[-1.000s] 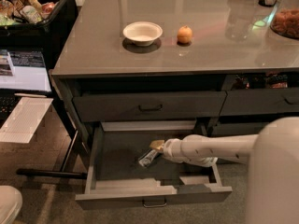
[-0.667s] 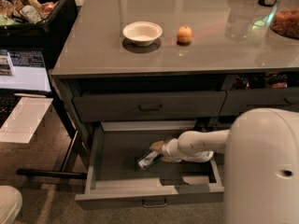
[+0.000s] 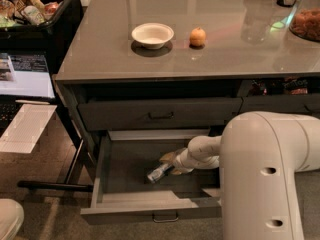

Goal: Place redbull can into middle drawer

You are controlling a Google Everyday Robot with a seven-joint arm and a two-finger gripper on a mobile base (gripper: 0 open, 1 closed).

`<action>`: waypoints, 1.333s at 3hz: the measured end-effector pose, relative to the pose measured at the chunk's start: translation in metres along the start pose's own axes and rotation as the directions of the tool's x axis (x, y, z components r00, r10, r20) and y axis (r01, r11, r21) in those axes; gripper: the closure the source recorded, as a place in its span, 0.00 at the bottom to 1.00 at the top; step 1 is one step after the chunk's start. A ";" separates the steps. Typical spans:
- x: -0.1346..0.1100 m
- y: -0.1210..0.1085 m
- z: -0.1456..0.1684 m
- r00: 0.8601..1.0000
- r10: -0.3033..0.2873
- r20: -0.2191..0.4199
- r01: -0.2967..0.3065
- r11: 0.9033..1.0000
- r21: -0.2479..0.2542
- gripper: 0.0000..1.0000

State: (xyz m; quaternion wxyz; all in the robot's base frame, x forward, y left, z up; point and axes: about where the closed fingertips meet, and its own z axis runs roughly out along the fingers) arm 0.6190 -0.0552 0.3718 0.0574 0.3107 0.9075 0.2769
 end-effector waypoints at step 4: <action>0.009 0.024 -0.023 0.998 -0.051 0.022 0.051 0.998 -0.027 0.00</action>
Offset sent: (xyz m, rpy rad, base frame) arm -0.0006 0.0031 0.0265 -0.0105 -0.0370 0.0124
